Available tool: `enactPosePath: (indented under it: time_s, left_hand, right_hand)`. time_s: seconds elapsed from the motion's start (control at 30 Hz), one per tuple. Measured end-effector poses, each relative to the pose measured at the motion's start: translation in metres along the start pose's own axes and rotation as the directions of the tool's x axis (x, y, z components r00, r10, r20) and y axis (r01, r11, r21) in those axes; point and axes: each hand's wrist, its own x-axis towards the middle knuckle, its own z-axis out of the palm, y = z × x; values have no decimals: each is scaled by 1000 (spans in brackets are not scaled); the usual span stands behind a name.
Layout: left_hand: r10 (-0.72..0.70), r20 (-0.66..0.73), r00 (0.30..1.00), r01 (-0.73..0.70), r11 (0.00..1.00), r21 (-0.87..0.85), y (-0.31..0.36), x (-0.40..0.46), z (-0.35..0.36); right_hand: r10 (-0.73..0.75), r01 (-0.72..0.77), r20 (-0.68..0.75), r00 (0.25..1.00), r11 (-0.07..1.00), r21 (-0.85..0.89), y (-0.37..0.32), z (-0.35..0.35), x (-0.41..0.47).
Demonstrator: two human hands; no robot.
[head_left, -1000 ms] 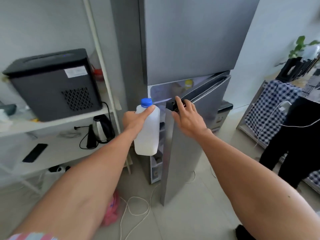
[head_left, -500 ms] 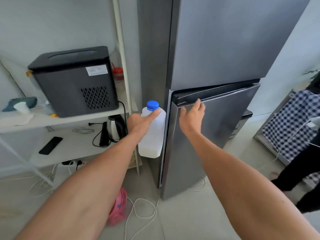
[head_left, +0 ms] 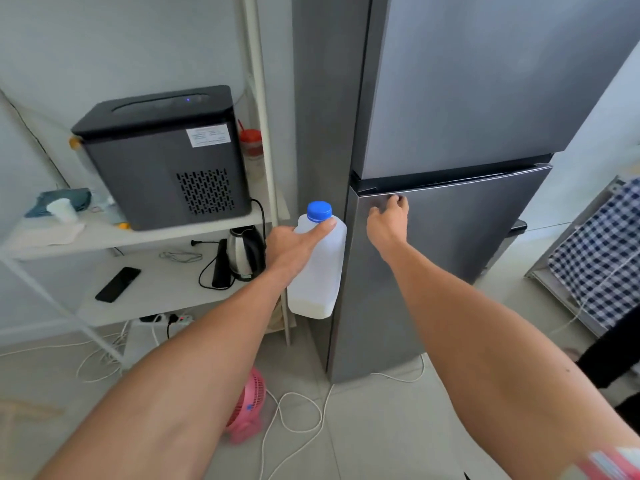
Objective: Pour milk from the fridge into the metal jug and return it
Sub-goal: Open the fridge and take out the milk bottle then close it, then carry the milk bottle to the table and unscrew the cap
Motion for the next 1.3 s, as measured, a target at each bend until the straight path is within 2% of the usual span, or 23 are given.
enactPosePath:
  time_s: [0.17, 0.33, 0.43, 0.53, 0.7, 0.8, 0.9, 1.0, 1.13, 1.3]
  left_hand:
    - [31, 2, 1000, -31, 999, 28, 13, -4, 7]
    - [74, -1, 997, -74, 997, 19, 37, -13, 18]
    - [95, 21, 995, -96, 995, 15, 48, -18, 24]
    - [132, 62, 989, -132, 991, 3, 53, -24, 31]
    - [281, 87, 956, -292, 944, 154, 59, -40, 52]
    - [328, 160, 931, -357, 911, 207, 58, -54, 72]
    - [315, 261, 913, -341, 938, 60, 51, -67, 104]
    - [339, 368, 866, -326, 940, -100, 48, -83, 142]
    - [352, 485, 801, -301, 936, -182, 59, -124, 183]
    - [423, 589, 689, -353, 905, -237, 77, -196, 228]
  right_hand:
    - [44, -43, 110, 993, 999, -8, 23, -4, -22]
    - [301, -329, 276, 913, 942, 62, 53, 9, -65]
    - [424, -524, 371, 826, 822, 226, 66, 13, -91]
    - [444, -612, 438, 782, 681, 401, 68, 12, -98]
    - [471, -597, 367, 802, 628, 500, 78, -7, -104]
    - [502, -578, 305, 809, 586, 568, 92, -27, -116]
    - [547, -546, 211, 810, 570, 614, 109, -56, -129]
    - [584, -528, 118, 803, 605, 596, 125, -93, -148]
    - [633, -497, 6, 774, 601, 626, 145, -145, -178]
    - [678, -430, -128, 723, 588, 685, 163, -209, -232]
